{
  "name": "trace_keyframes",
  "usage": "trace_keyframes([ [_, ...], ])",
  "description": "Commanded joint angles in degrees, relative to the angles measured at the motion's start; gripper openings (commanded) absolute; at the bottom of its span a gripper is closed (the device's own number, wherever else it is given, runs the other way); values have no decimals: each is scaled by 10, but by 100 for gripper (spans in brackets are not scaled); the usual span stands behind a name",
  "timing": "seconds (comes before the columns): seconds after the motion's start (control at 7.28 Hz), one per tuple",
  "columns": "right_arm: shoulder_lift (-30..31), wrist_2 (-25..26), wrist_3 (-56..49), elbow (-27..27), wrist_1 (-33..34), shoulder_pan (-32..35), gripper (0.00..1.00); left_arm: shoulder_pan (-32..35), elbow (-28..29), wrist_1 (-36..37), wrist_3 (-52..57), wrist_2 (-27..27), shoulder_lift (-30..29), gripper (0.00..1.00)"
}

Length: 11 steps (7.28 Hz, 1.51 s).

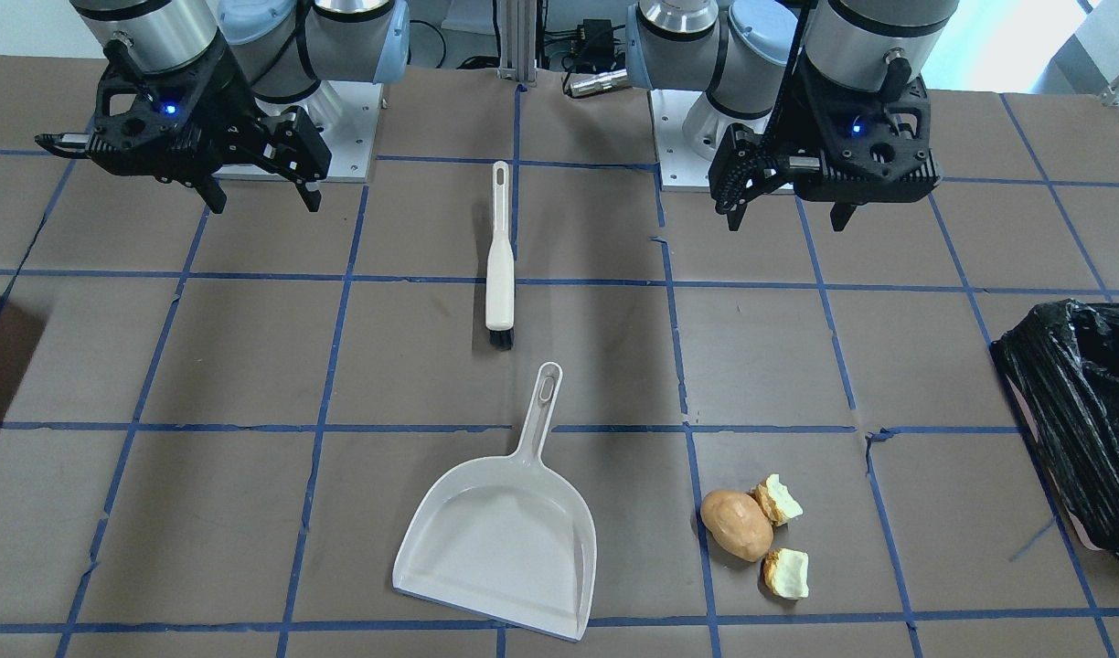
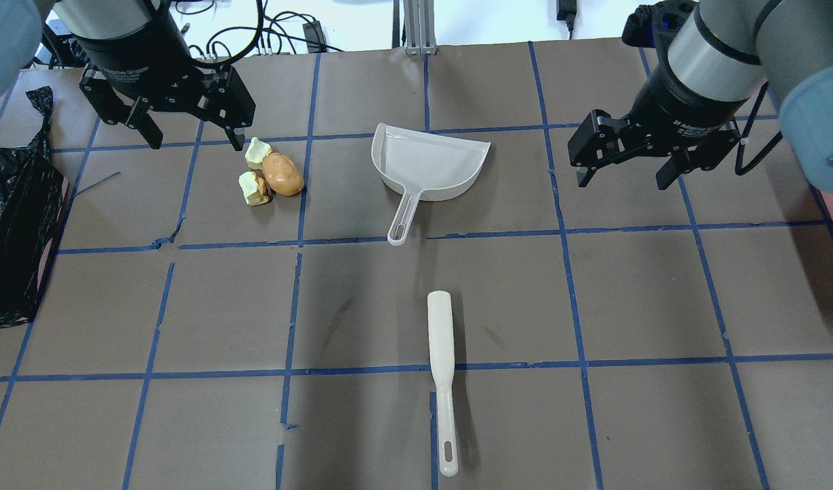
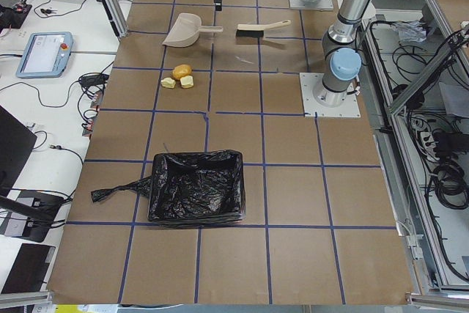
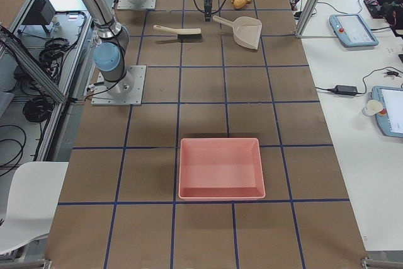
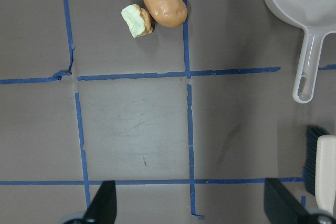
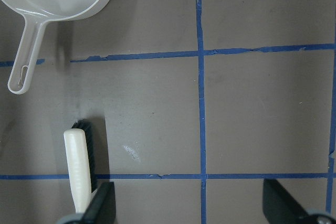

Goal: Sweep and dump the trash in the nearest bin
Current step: 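Lower both grippers toward the white dustpan handle and the brush handle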

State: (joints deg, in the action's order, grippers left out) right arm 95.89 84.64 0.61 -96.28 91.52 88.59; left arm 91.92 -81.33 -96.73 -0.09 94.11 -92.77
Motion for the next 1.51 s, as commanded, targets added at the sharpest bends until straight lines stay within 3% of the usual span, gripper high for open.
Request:
trace_keyframes([
  [0.0, 0, 0, 0, 0, 0, 1, 100, 0, 3, 0, 0, -2, 0, 100],
  [0.96, 9, -1, 6, -17, 0, 7, 100, -13, 13, 50, 7, -2, -44, 100],
  [1.1, 13, -1, 9, -37, 21, 16, 100, -13, 6, 83, 6, 1, -64, 100],
  [1.37, 8, 2, 6, -42, 42, 20, 100, -2, 5, 82, 5, 4, -65, 100],
])
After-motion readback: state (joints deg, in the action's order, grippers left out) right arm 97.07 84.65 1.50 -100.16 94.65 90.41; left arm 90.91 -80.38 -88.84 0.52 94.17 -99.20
